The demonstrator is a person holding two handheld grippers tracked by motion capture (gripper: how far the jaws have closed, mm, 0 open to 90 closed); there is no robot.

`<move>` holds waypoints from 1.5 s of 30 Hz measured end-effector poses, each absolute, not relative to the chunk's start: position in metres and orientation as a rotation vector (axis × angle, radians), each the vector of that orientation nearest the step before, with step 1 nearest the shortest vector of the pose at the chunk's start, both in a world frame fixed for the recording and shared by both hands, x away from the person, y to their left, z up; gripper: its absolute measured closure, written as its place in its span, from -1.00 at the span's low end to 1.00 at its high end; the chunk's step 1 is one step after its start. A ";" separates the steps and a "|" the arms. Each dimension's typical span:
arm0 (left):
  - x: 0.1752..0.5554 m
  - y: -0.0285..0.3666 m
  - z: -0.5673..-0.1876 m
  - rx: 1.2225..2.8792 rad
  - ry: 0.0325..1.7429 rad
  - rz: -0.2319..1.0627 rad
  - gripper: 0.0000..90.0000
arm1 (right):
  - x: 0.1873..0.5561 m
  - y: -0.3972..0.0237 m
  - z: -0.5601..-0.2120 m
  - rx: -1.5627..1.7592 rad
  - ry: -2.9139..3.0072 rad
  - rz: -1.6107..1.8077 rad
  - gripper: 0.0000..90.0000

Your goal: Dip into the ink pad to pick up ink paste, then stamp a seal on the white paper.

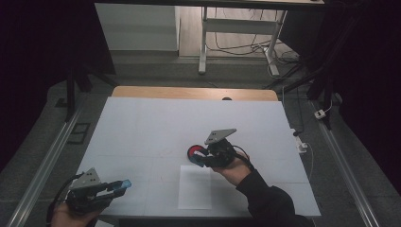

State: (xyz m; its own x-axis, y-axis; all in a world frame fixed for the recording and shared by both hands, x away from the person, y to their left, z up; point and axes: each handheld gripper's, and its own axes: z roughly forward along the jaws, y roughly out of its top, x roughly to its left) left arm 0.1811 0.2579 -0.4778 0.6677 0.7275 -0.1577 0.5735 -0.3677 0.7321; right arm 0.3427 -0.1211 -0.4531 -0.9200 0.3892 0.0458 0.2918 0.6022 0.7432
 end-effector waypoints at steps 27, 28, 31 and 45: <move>0.181 0.258 -0.478 2.080 1.004 0.246 0.52 | 0.312 -0.133 -0.449 0.544 2.728 1.238 0.55; 0.181 0.258 -0.478 2.081 1.004 0.246 0.52 | 0.312 -0.134 -0.449 0.541 2.727 1.235 0.55; 0.181 0.258 -0.478 2.080 1.006 0.246 0.52 | 0.309 -0.136 -0.450 0.542 2.726 1.239 0.55; 0.181 0.258 -0.478 2.079 1.004 0.245 0.52 | 0.300 -0.130 -0.457 0.484 2.763 1.220 0.55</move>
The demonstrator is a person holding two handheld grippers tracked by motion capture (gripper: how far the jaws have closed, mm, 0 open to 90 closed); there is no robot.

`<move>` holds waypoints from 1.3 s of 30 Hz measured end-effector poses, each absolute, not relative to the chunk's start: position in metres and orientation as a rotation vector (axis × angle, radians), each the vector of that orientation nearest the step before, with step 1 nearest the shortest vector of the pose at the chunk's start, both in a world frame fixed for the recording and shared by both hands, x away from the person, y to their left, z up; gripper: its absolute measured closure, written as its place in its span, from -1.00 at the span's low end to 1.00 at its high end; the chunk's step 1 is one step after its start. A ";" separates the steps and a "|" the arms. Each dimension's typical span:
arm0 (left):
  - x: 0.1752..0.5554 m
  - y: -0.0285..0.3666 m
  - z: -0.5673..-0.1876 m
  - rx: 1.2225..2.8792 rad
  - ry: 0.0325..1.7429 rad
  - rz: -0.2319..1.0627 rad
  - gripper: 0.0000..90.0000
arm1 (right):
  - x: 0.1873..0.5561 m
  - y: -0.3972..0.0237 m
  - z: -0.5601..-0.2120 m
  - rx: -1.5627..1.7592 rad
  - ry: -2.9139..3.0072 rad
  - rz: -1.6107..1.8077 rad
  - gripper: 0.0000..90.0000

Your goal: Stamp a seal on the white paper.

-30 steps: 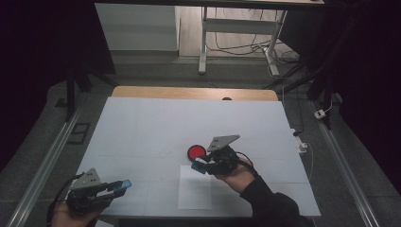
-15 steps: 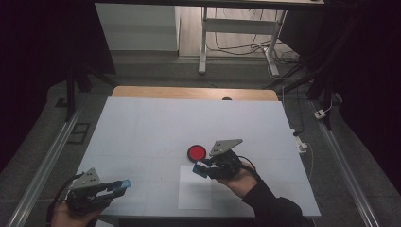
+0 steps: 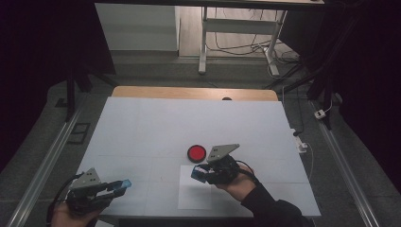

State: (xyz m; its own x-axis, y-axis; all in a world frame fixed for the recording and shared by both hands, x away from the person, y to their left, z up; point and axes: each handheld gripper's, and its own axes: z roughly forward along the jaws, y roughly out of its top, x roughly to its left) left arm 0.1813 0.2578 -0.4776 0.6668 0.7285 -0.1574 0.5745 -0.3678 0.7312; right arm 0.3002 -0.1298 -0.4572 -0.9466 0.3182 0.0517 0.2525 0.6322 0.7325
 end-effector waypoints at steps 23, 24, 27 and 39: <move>0.182 0.258 -0.478 2.074 1.009 0.241 0.52 | 0.307 -0.113 -0.482 0.460 2.809 1.102 0.55; 0.182 0.258 -0.478 2.073 1.010 0.240 0.52 | 0.307 -0.113 -0.483 0.462 2.810 1.096 0.55; 0.182 0.258 -0.478 2.073 1.010 0.240 0.52 | 0.308 -0.112 -0.487 0.468 2.817 1.097 0.55; 0.182 0.258 -0.478 2.074 1.010 0.239 0.52 | 0.310 -0.108 -0.496 0.447 2.835 1.062 0.55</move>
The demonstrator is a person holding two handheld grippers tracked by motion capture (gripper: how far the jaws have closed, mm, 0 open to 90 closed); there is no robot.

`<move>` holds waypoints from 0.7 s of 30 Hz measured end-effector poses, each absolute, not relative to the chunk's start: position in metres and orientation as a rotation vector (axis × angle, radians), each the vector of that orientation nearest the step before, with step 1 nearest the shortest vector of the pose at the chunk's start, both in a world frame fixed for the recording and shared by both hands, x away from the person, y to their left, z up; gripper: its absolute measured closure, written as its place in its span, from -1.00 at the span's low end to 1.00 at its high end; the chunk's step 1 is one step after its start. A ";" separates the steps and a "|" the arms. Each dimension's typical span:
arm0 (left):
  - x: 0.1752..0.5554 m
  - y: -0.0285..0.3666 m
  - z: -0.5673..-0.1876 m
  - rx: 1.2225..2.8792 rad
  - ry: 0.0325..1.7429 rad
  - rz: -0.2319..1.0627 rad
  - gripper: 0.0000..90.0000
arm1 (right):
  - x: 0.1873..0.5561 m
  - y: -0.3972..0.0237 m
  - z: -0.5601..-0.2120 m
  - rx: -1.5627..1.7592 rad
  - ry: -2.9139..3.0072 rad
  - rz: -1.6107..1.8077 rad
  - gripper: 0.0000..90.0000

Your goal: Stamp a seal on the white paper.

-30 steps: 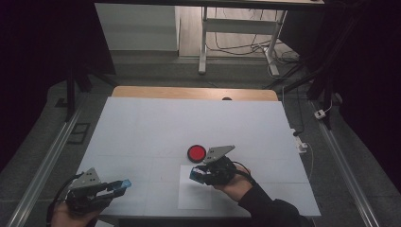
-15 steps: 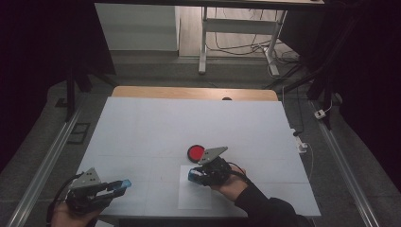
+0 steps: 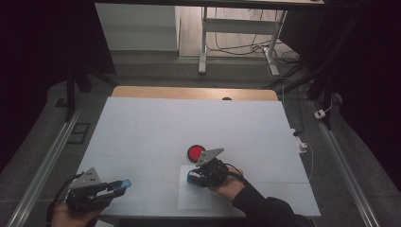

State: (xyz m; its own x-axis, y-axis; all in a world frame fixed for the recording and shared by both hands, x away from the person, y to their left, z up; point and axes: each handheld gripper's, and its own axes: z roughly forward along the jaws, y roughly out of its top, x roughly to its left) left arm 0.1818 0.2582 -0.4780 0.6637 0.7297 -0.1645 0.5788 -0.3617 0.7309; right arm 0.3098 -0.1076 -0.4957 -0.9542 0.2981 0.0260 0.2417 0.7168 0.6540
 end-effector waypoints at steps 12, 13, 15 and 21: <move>0.182 0.258 -0.478 2.078 1.010 0.238 0.52 | 0.310 -0.108 -0.499 0.420 2.840 1.051 0.56; 0.182 0.258 -0.478 2.078 1.010 0.237 0.52 | 0.310 -0.108 -0.499 0.422 2.838 1.054 0.56; 0.182 0.258 -0.478 2.079 1.010 0.238 0.52 | 0.310 -0.109 -0.500 0.428 2.834 1.066 0.56; 0.182 0.258 -0.478 2.080 1.011 0.237 0.52 | 0.310 -0.110 -0.501 0.439 2.839 1.077 0.56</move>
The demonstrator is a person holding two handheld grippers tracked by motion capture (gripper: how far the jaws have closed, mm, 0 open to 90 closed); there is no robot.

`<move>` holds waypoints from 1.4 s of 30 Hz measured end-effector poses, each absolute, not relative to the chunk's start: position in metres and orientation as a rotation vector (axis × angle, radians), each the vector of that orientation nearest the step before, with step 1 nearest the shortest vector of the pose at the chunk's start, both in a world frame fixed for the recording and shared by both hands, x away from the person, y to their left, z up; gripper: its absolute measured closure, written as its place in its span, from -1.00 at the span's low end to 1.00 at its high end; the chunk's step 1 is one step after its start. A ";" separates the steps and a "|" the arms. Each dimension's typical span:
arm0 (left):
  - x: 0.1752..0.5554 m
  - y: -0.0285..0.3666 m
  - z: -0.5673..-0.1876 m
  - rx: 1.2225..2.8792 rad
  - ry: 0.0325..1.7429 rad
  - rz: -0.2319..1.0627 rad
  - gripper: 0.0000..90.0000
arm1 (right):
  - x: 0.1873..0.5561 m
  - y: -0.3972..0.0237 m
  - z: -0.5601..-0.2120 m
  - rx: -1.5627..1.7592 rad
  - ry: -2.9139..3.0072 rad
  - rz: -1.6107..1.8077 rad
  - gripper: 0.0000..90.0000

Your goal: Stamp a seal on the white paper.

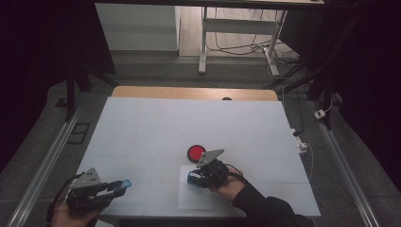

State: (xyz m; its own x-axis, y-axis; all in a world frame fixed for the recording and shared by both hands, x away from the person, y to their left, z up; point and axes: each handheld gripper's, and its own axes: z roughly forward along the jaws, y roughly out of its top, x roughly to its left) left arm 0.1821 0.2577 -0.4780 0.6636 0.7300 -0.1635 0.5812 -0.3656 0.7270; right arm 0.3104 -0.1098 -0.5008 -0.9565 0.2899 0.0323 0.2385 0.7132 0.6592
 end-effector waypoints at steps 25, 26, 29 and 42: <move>0.182 0.257 -0.478 2.084 1.010 0.238 0.52 | 0.300 -0.105 -0.500 0.381 2.794 1.012 0.56; 0.182 0.257 -0.478 2.085 1.009 0.238 0.52 | 0.298 -0.104 -0.500 0.371 2.785 1.006 0.56; 0.182 0.257 -0.478 2.085 1.009 0.238 0.52 | 0.295 -0.102 -0.500 0.345 2.771 0.985 0.56; 0.183 0.257 -0.478 2.086 1.009 0.236 0.52 | 0.310 -0.111 -0.503 0.497 2.831 1.113 0.55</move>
State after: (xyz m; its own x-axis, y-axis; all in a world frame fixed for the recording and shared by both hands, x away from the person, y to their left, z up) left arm 0.1826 0.2572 -0.4781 0.6661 0.7283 -0.1609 0.5809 -0.3713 0.7244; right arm 0.3096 -0.1108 -0.5035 -0.9462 0.3175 0.0621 0.2748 0.6876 0.6721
